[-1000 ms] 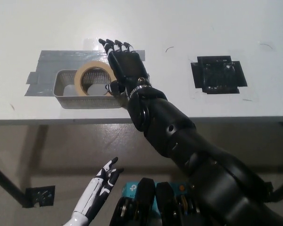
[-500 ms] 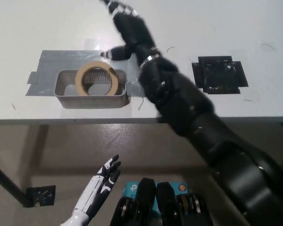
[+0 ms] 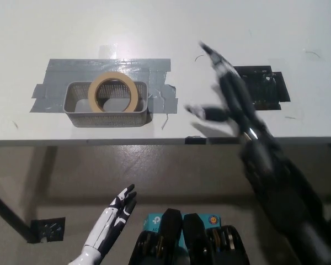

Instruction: The robot picks the tape placed on the black area with right hand and places it in the small grey container.

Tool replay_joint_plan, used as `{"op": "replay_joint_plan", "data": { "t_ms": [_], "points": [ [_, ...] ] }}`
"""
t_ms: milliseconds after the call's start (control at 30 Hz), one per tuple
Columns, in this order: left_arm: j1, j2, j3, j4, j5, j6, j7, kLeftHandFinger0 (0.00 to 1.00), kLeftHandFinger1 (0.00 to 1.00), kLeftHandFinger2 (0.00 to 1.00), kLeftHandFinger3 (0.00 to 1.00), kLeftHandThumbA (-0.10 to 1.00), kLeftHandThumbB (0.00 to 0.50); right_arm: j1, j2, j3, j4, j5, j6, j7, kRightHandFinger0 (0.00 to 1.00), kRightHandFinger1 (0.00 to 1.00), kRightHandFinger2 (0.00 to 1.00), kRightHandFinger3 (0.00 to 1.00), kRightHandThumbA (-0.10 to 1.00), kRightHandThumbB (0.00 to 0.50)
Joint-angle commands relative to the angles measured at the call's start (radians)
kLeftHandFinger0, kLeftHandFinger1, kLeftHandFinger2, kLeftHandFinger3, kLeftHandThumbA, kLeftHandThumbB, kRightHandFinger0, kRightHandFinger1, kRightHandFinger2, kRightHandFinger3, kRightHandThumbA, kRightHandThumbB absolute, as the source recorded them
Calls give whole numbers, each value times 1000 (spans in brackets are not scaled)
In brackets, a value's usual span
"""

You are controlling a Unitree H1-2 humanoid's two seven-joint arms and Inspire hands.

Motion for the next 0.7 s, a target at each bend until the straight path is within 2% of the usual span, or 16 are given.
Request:
{"op": "replay_joint_plan", "data": {
  "t_ms": [0,100,167,200,267,367,400,500,667],
  "points": [
    [-97,-3,101,34,-112,-38,20,1000,1000,1000,1000,1000,97,427,-203,-192,-918,539,16,127,1000,1000,1000,1000,1000,457],
    [-95,-7,103,50,-112,-55,19,1000,1000,1000,1000,1000,90,499,-181,-159,-880,509,-60,110,1000,1000,1000,1000,1000,443],
    [-86,-11,107,53,-116,-63,18,1000,1000,1000,1000,1000,88,541,-150,-129,-815,507,-108,109,1000,1000,1000,1000,1000,404],
    [-81,-12,110,51,-118,-62,18,1000,1000,1000,1000,1000,81,548,-135,-119,-782,498,-126,108,1000,1000,1000,1000,1000,370],
    [-63,-13,115,41,-116,-62,22,1000,1000,1000,1000,1000,82,572,-95,-93,-695,473,-154,111,1000,1000,1000,1000,1000,356],
    [-46,-17,124,31,-114,-68,29,1000,1000,1000,1000,1000,62,576,-50,-84,-513,477,-191,140,1000,1000,1000,1000,1000,281],
    [-42,-14,129,26,-115,-67,25,1000,1000,1000,1000,1000,61,573,-42,-84,-469,471,-199,147,1000,1000,1000,1000,1000,270],
    [-39,-14,133,19,-109,-72,20,1000,1000,1000,1000,1000,54,569,-44,-92,-382,457,-204,169,1000,1000,1000,1000,1000,337],
    [-16,-18,134,14,-94,-79,19,1000,1000,1000,1000,1000,82,595,-38,-98,-377,455,-181,203,1000,1000,1000,1000,1000,354]
  ]
}}
